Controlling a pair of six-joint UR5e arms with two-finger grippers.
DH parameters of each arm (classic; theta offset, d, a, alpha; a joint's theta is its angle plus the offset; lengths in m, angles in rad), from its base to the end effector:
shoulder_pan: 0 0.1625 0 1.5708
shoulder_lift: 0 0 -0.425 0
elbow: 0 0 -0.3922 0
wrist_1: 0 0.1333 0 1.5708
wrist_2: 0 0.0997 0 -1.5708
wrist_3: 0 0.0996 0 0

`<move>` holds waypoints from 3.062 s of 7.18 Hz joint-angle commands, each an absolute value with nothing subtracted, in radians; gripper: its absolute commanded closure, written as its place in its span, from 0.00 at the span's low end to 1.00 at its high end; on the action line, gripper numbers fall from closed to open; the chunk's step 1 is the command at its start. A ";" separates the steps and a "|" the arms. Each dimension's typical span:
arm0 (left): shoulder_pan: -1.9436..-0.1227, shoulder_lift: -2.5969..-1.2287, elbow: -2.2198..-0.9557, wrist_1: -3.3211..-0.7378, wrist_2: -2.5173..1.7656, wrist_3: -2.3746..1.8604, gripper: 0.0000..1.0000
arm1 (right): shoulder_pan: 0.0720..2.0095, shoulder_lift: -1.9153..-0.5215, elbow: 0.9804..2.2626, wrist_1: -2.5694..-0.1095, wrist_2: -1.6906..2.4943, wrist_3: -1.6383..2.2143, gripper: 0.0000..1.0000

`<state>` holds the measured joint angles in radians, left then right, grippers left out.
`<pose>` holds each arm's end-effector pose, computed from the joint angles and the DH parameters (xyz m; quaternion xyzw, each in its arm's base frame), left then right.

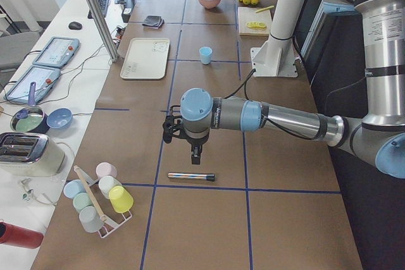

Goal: Mash ice and strawberries in cup
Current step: 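Lower the right gripper into the bowl and grasp another ice cube, then carry the ice cube over the light-blue cup and release it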

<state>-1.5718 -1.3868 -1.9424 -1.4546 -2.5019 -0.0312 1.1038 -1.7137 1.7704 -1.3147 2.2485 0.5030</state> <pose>-0.0538 -0.4112 0.5594 0.0251 0.4491 0.0016 0.8931 -0.1392 -0.4335 0.6041 -0.0231 -0.3590 -0.0350 0.9324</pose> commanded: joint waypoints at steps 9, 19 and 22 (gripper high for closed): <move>-1.572 -1.384 -1.951 -1.456 -2.510 -0.029 0.00 | 0.915 -1.354 1.945 -1.321 2.294 1.205 0.97; -1.572 -1.382 -1.959 -1.456 -2.510 -0.029 0.00 | 0.477 -0.897 1.706 -1.315 1.847 1.675 0.70; -1.572 -1.382 -1.968 -1.456 -2.510 -0.029 0.00 | 0.477 -0.870 1.660 -1.296 1.819 1.680 0.01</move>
